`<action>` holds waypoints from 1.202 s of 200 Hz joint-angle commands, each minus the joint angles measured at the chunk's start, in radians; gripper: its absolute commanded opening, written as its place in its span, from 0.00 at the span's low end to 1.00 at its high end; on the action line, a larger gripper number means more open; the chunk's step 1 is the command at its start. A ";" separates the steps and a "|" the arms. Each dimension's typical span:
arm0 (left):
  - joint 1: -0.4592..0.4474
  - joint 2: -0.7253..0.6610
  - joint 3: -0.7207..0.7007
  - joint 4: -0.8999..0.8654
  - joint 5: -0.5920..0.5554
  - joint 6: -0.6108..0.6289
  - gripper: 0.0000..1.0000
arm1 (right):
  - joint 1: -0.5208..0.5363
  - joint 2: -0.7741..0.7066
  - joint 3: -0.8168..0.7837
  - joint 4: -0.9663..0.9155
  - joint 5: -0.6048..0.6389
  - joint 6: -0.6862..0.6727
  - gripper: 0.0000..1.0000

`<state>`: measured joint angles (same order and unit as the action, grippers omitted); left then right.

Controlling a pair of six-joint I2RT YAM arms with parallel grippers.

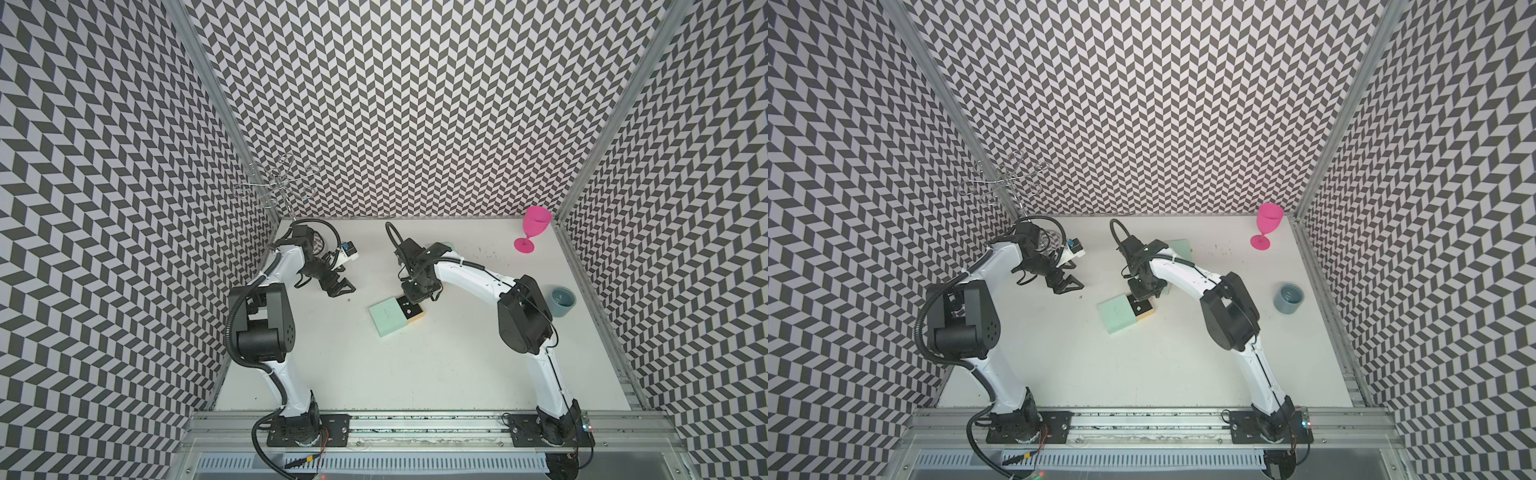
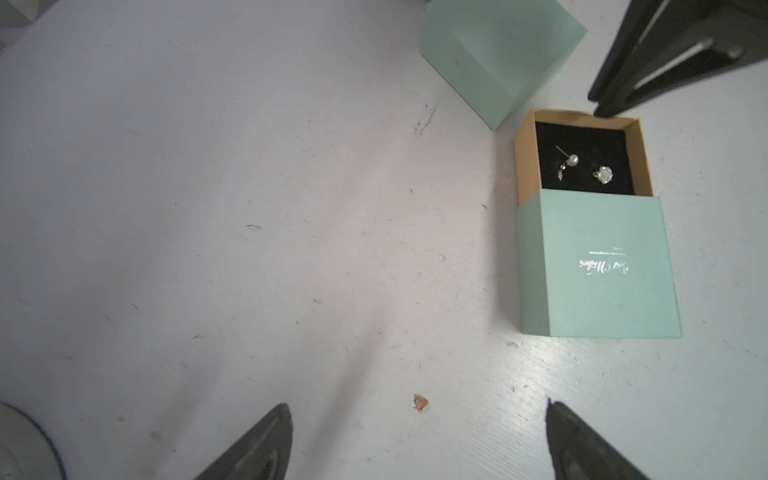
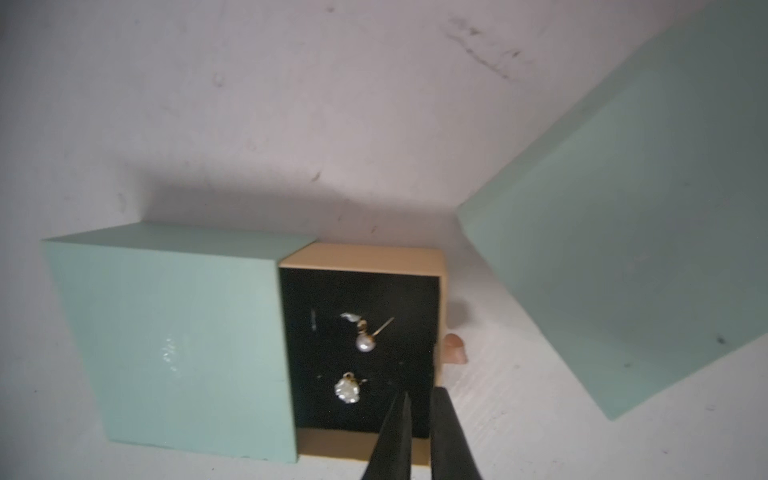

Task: Place the earrings into the drawer-style jewelry box
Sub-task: Close the drawer of the jewelry box.

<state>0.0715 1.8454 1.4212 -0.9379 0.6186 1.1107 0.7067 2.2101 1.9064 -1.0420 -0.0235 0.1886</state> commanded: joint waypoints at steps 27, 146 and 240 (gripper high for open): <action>-0.021 -0.033 -0.005 -0.156 -0.084 0.126 0.94 | -0.070 -0.038 -0.067 0.056 -0.063 0.011 0.12; -0.177 -0.057 -0.173 -0.131 -0.126 0.099 0.88 | -0.071 -0.040 -0.120 0.110 -0.133 -0.009 0.12; -0.228 -0.068 -0.266 0.160 -0.184 -0.081 0.86 | -0.042 -0.006 -0.093 0.109 -0.130 -0.008 0.13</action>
<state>-0.1360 1.7912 1.1721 -0.8726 0.4446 1.0767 0.6544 2.1944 1.8038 -0.9562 -0.1497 0.1841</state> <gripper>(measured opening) 0.863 0.126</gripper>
